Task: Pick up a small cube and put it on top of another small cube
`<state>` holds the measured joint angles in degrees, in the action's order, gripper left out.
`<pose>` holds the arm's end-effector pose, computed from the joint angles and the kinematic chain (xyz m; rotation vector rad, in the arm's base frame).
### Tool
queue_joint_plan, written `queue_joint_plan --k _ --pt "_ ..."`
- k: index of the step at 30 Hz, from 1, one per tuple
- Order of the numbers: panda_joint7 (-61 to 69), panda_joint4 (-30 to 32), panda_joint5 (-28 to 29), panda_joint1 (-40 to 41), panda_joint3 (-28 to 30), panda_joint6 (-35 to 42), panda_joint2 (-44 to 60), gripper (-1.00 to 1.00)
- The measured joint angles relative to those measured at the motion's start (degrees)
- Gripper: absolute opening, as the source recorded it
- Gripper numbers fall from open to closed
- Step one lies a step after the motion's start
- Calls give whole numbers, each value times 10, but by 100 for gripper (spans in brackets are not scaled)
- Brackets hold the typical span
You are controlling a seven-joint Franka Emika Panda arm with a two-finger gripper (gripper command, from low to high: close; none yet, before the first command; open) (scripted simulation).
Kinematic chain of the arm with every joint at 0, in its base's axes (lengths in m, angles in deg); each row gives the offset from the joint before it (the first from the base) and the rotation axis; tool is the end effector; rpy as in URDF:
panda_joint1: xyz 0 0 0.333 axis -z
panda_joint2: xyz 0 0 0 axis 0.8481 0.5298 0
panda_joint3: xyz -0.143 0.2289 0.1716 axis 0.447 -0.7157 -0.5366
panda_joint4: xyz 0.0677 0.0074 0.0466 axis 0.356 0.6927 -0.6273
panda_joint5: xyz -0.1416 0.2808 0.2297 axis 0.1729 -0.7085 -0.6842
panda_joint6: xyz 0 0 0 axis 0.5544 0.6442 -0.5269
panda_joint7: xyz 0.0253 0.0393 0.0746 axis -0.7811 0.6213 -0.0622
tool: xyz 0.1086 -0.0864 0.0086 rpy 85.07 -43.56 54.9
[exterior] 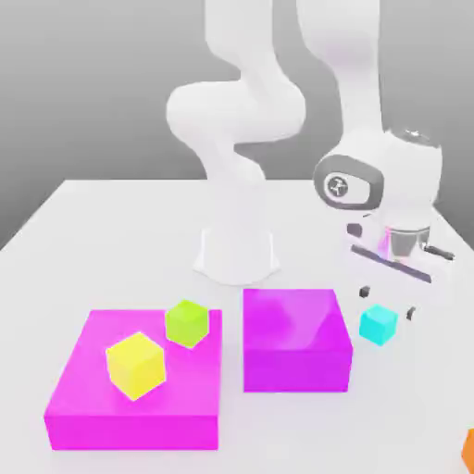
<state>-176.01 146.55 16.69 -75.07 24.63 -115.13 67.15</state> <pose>0.2248 0.2531 0.1302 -2.1782 2.2497 0.0071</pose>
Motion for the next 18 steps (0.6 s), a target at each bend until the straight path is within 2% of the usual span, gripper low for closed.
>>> queue_joint_plan --k 2,5,6,13,15,18 --pt "-33 -8 44 -64 74 -18 23 0" --pt "-43 -14 55 -172 185 -52 57 0" --pt "-44 -15 56 -194 208 -60 65 -100" --pt "-41 -15 52 -200 212 -63 66 -100" --pt "-26 -11 32 -168 175 -48 48 -100" --pt "22 0 -32 -108 100 -21 12 -100"
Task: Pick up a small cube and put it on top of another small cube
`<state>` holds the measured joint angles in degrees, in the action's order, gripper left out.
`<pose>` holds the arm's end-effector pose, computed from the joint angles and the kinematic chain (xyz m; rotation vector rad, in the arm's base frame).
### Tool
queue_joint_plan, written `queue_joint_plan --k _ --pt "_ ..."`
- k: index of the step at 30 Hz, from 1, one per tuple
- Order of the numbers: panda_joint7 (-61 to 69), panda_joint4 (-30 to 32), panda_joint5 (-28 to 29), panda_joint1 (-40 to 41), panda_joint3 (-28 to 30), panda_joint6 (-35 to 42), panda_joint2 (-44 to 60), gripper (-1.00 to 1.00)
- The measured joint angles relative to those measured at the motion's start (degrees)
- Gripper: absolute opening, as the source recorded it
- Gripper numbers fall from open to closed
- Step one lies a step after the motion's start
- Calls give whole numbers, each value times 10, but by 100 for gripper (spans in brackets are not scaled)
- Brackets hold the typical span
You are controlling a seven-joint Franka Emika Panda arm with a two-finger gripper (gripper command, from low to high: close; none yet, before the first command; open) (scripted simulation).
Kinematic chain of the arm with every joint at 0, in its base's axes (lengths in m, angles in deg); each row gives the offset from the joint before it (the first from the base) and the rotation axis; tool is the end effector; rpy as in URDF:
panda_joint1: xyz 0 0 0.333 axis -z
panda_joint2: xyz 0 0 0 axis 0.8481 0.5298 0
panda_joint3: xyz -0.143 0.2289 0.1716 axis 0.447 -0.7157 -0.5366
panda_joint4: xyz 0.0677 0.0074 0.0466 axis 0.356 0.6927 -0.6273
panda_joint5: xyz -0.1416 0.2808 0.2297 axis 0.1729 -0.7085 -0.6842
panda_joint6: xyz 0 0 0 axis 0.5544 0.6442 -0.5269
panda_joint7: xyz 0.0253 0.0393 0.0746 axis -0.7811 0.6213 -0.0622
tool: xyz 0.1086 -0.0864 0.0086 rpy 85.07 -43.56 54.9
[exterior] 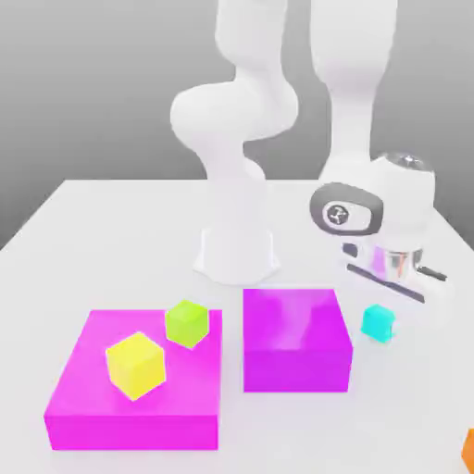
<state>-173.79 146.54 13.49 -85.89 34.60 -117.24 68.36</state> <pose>0.2245 0.2528 0.1226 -2.1789 2.2486 0.0069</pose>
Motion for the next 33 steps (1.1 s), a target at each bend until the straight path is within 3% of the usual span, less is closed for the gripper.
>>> queue_joint_plan --k 5,9,18,27,33 --pt "123 21 -166 62 -105 42 -66 -100" --pt "208 36 -280 34 -115 76 -118 -100" --pt "398 -19 -251 148 -21 159 -155 -100" --pt "599 -90 -218 261 115 260 -186 -100" --pt "714 -135 -235 338 215 333 -204 -100"
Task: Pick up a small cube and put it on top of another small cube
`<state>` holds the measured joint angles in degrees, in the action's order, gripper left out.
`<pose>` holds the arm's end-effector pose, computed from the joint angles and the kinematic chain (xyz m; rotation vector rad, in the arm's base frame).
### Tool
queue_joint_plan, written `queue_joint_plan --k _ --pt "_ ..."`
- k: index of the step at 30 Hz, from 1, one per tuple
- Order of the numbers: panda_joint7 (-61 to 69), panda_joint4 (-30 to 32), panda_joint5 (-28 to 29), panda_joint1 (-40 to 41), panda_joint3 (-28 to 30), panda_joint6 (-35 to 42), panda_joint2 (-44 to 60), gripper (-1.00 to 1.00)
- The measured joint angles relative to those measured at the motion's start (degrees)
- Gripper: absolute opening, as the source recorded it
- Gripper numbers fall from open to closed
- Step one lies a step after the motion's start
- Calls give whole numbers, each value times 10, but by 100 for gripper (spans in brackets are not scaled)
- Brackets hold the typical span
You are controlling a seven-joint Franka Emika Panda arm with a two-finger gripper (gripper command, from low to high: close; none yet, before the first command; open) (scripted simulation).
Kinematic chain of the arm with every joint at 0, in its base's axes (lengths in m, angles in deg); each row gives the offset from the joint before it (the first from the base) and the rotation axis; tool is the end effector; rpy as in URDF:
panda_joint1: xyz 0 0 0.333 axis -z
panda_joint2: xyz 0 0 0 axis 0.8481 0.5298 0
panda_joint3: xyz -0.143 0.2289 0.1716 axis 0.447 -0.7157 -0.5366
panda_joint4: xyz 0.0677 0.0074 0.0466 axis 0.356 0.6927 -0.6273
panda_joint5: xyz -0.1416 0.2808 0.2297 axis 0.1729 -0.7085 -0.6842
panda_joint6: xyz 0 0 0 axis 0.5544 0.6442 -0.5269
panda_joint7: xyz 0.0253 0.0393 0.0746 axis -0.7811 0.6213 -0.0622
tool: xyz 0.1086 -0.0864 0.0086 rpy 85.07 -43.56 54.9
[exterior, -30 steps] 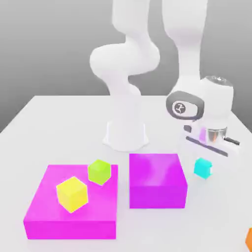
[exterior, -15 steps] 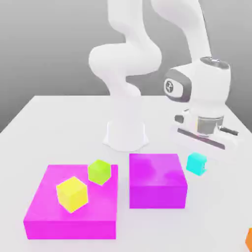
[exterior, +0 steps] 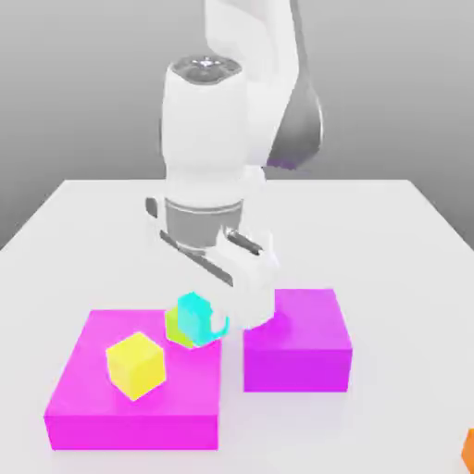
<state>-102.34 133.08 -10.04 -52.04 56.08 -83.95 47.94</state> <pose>0.4067 -0.1003 0.2772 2.0287 -2.3930 0.0156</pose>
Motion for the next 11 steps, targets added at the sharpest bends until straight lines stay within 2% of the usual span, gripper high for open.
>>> queue_joint_plan --k 2,5,6,11 --pt "30 -5 -3 15 20 3 2 -100" --pt "48 4 -16 17 28 -55 54 -100" --pt "54 7 -23 16 28 -78 73 100" --pt "54 7 -23 15 28 -78 73 100"
